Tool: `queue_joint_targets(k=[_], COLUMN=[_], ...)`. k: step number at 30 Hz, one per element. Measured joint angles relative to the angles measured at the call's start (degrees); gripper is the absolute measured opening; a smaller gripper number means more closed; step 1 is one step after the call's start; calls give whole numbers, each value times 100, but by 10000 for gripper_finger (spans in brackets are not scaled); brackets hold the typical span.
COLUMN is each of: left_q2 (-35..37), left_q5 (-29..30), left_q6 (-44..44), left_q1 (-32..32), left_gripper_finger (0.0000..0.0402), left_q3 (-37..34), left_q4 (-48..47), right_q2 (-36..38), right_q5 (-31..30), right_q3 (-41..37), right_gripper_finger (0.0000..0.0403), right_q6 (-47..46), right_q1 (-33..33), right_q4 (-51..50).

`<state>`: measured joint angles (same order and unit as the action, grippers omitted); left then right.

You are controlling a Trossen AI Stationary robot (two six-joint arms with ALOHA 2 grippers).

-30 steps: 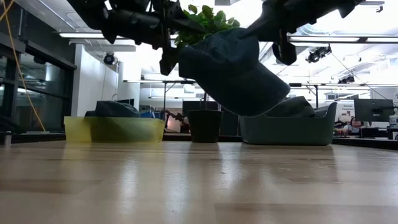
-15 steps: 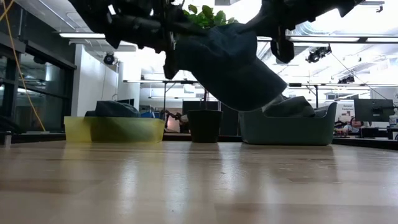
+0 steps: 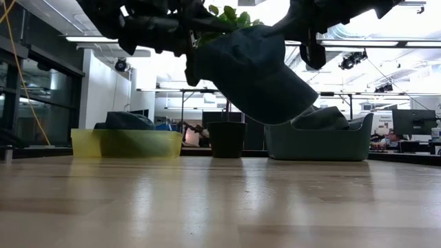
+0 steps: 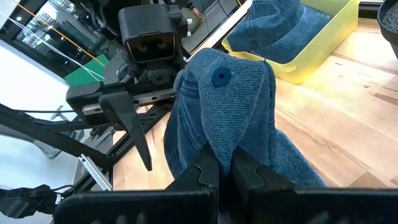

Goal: Pick & Place hat
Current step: Put the black cap into the yellow bin

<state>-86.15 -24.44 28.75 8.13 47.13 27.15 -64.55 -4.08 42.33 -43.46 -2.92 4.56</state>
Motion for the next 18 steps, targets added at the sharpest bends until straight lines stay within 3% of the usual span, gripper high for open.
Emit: queue_joint_targets(k=[6,18], left_q2=[-214,-772], left_q5=[181,-160], left_q6=[2,-13], left_q1=[-44,-42], left_gripper_finger=[254,254], left_q3=[92,913], left_q4=[25,-345], right_q2=[0,-114], right_q5=[-2,-2], right_q3=[0,0], right_gripper_finger=[0,0], right_q6=[-2,-15], right_q1=[0,0], right_q4=[19,165])
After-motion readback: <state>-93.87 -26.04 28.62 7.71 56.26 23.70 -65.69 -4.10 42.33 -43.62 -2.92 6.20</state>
